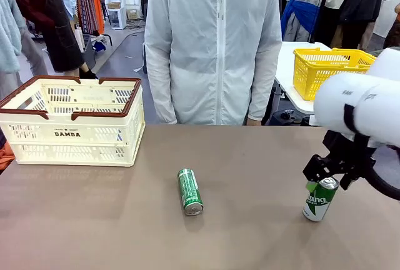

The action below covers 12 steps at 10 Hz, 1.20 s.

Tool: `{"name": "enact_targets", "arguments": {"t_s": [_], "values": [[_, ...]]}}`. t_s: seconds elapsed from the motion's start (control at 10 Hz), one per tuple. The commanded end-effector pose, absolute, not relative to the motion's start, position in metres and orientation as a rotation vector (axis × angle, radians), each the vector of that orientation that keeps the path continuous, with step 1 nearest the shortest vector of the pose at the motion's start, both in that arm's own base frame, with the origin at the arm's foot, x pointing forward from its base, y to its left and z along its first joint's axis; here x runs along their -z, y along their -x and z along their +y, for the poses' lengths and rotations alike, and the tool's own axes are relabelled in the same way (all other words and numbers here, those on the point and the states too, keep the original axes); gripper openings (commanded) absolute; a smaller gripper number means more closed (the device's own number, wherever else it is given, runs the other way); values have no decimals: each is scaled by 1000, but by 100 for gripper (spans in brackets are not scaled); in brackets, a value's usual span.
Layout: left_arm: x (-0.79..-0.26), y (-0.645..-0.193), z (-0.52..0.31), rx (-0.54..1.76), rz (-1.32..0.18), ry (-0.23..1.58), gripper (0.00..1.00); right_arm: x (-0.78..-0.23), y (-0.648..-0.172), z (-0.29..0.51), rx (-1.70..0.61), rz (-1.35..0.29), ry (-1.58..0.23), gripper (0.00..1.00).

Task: Place the drinks into the Shopping basket.
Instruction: Pick up one drink and place it into the Shopping basket.

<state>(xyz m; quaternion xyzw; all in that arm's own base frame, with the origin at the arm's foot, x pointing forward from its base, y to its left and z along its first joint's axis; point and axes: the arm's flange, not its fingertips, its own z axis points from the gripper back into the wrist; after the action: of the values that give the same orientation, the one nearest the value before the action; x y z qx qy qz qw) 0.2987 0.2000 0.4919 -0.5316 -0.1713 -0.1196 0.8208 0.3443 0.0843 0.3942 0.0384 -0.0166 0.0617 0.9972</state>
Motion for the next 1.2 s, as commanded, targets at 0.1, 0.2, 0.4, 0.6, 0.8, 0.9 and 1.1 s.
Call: {"name": "enact_targets", "arguments": {"t_s": [0.1, 0.2, 0.4, 0.6, 0.8, 0.9, 1.1], "values": [[-493, -295, 200, 258, -356, 1132, 100, -363, -328, 82, -82, -49, -22, 100], [-493, -295, 200, 258, -356, 1132, 100, -361, -329, 84, -80, -57, -17, 100], [-493, -295, 200, 258, -356, 1132, 100, -359, -329, 83, -70, -55, -13, 100], [-493, -295, 200, 258, -356, 1132, 100, -358, -329, 82, -68, -56, -16, 0], [-493, -295, 200, 258, -356, 1132, 100, -358, -329, 80, -70, -57, -17, 0], [-493, -295, 200, 258, -356, 1132, 100, -358, -329, 80, -71, -57, -17, 0], [-493, -295, 200, 258, -356, 1132, 100, -358, -330, 80, -81, -55, -24, 0]]}}
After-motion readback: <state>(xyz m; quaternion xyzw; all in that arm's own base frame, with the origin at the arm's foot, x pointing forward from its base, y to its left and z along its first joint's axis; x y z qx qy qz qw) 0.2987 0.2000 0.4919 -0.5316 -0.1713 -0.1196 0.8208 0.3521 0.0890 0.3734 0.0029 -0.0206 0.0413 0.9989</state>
